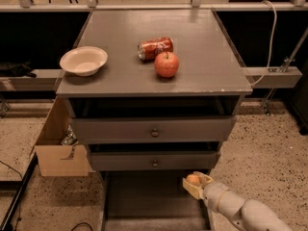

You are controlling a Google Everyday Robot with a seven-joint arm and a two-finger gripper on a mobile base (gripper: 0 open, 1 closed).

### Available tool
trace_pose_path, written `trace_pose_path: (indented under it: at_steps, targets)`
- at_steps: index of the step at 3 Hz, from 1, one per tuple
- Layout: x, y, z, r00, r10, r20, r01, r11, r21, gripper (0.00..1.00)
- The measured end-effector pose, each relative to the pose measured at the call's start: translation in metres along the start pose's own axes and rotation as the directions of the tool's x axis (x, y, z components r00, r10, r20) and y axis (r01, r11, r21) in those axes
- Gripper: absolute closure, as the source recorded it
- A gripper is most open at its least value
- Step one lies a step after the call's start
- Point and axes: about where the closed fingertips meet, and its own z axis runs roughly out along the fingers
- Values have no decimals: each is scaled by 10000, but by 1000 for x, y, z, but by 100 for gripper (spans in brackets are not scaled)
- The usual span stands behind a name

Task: Pick orange from bottom drawer and place on counter

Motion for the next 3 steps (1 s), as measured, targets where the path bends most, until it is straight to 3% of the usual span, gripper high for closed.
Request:
trace_pose_path:
  at_steps: [1, 3]
  targets:
    - [-32, -2, -3, 9982, -370, 467, 363, 9992, 164, 100]
    - [-151, -2, -27, 9643, -1712, 2018, 1581, 9842, 795, 100]
